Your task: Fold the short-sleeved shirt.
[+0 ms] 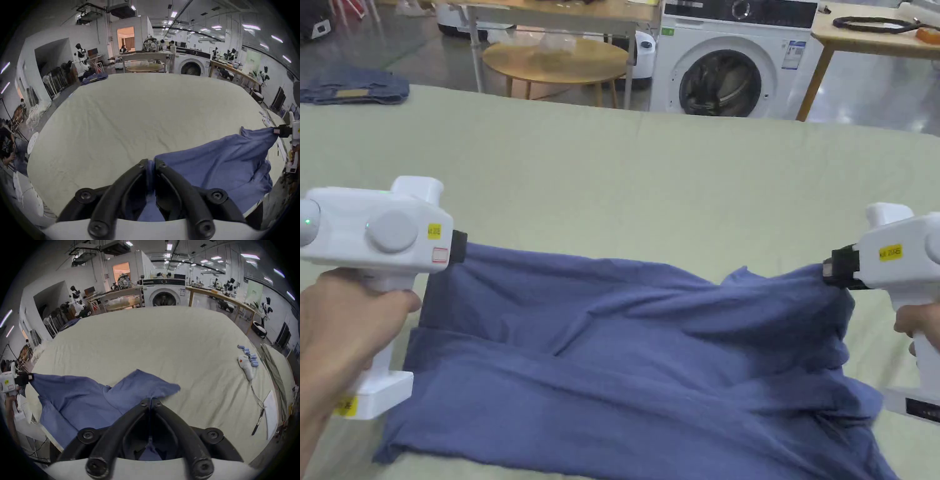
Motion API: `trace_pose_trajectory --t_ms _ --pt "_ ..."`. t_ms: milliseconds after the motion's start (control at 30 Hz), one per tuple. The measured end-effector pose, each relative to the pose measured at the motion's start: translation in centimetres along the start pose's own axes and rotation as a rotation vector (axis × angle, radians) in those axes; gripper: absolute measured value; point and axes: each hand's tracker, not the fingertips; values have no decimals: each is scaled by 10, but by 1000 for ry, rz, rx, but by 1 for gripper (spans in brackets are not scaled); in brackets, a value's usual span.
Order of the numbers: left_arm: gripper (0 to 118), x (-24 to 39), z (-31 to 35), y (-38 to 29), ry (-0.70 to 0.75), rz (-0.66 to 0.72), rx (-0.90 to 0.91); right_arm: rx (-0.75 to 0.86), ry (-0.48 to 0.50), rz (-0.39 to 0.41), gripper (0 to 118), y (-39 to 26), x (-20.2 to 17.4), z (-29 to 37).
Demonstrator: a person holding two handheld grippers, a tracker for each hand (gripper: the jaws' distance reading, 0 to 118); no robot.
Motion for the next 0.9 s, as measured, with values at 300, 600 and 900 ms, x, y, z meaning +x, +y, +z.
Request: trace_pose_trajectory --t_ms 300,600,900 --pt "4 -26 54 -54 5 36 40 50 41 8 0 -63 15 60" --pt "3 -23 55 -116 13 -51 -74 -13 56 17 0 -144 19 85" --pt "4 -45 55 -148 30 6 -108 -63 52 -33 0 -194 27 79"
